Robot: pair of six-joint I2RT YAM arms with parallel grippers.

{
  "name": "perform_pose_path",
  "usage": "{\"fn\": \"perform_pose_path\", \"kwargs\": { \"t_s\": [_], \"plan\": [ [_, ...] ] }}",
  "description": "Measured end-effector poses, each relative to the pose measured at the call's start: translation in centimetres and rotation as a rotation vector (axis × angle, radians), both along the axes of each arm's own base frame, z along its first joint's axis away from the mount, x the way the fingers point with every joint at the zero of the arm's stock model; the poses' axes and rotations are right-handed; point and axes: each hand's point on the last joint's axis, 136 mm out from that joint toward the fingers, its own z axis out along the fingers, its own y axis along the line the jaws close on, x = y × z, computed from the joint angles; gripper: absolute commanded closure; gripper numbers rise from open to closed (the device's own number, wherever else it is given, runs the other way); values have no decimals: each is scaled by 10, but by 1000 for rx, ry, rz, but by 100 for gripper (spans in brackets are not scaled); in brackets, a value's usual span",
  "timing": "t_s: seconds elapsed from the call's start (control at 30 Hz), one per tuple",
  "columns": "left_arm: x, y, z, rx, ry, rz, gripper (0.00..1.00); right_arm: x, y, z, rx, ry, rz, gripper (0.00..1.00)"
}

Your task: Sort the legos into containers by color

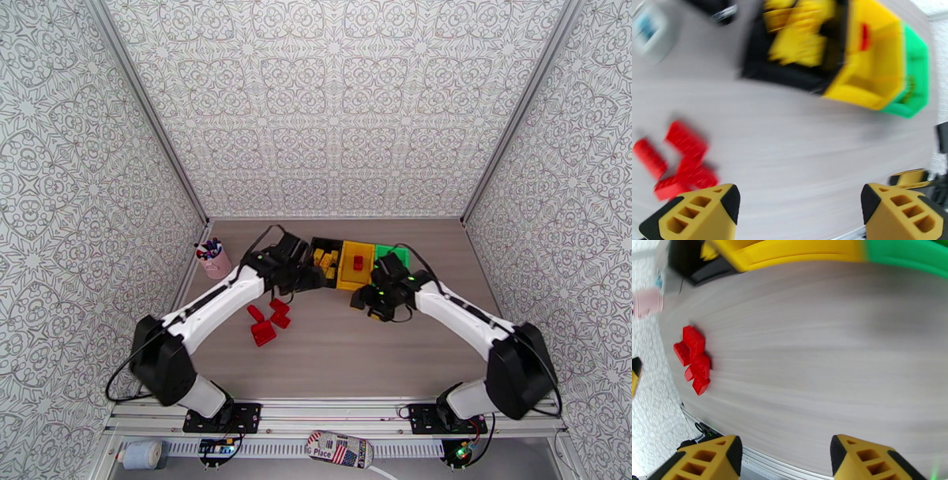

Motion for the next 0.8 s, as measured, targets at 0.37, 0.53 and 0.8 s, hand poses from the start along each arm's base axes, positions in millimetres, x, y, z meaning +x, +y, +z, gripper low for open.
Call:
{"fn": "perform_pose_path", "kwargs": {
  "t_s": [0.37,0.53,0.8],
  "plan": [
    [-70,88,-60,121,170,222,5,-21,67,-12,-16,20,175,35],
    [-88,103,-82,150,234,262,4,-28,73,-14,-17,23,194,35],
    [-107,112,-115,136,329,315,4,-30,71,-20,-23,30,194,35]
  ]
}}
